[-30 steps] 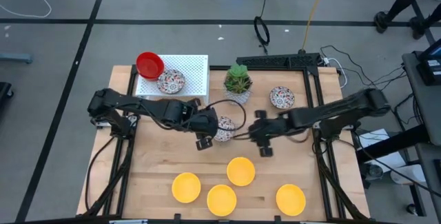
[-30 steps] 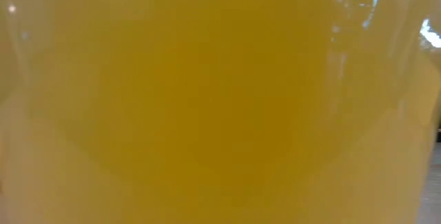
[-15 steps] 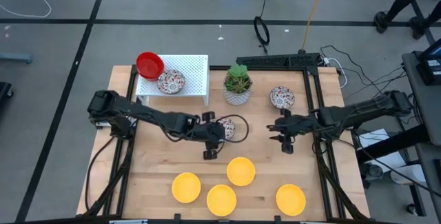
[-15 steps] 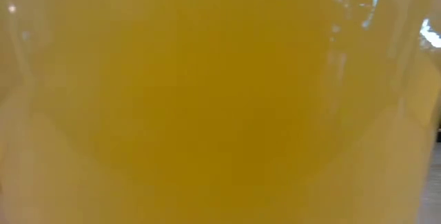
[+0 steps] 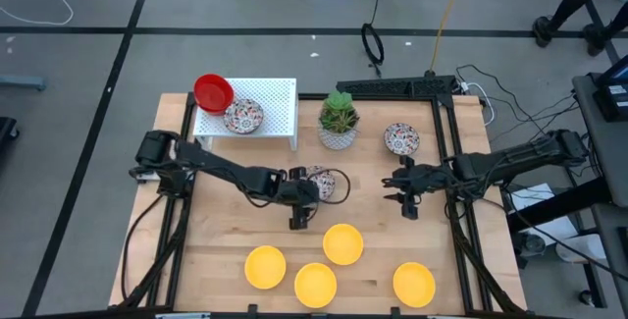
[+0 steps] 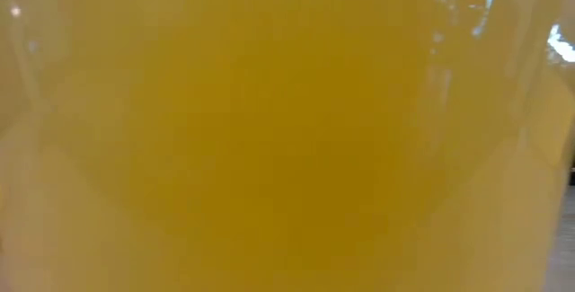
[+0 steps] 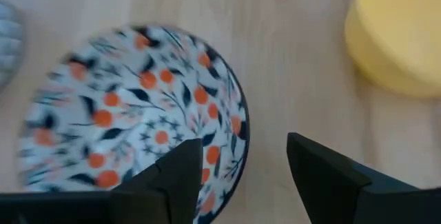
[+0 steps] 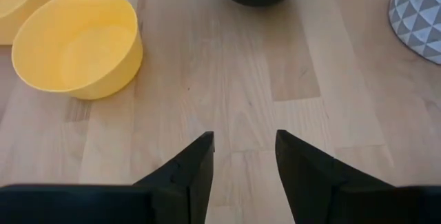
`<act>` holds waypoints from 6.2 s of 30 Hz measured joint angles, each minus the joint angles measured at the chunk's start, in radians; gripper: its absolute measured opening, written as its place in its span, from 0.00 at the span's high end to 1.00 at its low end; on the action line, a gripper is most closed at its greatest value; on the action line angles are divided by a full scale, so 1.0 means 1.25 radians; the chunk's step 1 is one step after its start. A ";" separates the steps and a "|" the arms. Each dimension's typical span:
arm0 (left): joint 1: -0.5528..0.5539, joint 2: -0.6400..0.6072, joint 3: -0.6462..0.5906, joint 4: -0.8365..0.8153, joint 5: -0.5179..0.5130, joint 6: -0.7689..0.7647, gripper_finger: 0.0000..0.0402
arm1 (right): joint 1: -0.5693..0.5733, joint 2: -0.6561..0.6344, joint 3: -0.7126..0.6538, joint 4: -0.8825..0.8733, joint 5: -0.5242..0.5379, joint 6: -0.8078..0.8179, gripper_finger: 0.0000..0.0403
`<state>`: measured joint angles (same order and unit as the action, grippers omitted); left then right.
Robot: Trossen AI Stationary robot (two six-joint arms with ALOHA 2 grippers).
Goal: Pick & Place Mini bowls
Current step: Stack the white patterned bowl on the white patterned bowl on the shelf, then stack the white patterned bowl on the white patterned bowls on the shelf
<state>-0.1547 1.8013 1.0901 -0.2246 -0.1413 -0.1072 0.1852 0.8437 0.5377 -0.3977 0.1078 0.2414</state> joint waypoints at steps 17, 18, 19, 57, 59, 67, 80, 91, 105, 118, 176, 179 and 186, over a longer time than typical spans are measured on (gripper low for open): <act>0.002 0.052 0.001 0.017 -0.036 0.091 0.93 | 0.000 0.000 0.000 0.019 0.070 -0.002 0.65; 0.002 0.045 0.002 0.020 -0.031 0.089 0.95 | -0.002 0.000 0.000 0.015 0.101 -0.003 0.65; 0.003 0.039 0.002 0.018 -0.022 0.085 0.95 | -0.004 0.000 0.000 0.011 0.133 -0.002 0.65; 0.225 -0.521 0.001 -0.491 -0.326 0.000 0.95 | -0.133 0.017 0.000 0.023 0.182 -0.015 0.61; 0.242 -0.515 0.001 -0.522 -0.325 -0.005 0.96 | -0.133 0.017 0.000 0.022 0.182 -0.015 0.61; 0.281 -0.507 0.001 -0.548 -0.302 -0.009 0.88 | -0.133 0.017 0.000 0.022 0.182 -0.015 0.61; 0.317 -0.508 0.001 -0.554 -0.278 -0.029 0.89 | -0.133 0.017 0.000 0.022 0.182 -0.015 0.61; 0.318 -0.507 0.001 -0.554 -0.277 -0.029 0.92 | -0.133 0.017 0.000 0.022 0.182 -0.015 0.61; 0.318 -0.507 0.001 -0.551 -0.287 -0.078 0.74 | -0.133 0.017 0.000 0.022 0.182 -0.015 0.61; 0.315 -0.508 0.010 -0.435 -0.275 -0.060 0.51 | -0.133 0.017 0.001 0.021 0.182 -0.015 0.61; -0.015 -0.508 0.016 -0.050 -0.139 -0.114 0.47 | -0.380 0.371 0.102 -0.110 0.152 -0.127 0.99; -0.025 -0.508 0.016 -0.050 -0.139 -0.114 0.47 | -0.316 0.371 0.102 -0.097 0.150 -0.103 0.99; -0.030 -0.508 0.016 -0.050 -0.139 -0.114 0.47 | -0.166 0.372 0.164 -0.050 0.132 -0.033 0.99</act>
<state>-0.1921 1.1667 1.1099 -0.2867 -0.3153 -0.2501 -0.0224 1.3087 0.7429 -0.4603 0.2722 0.2006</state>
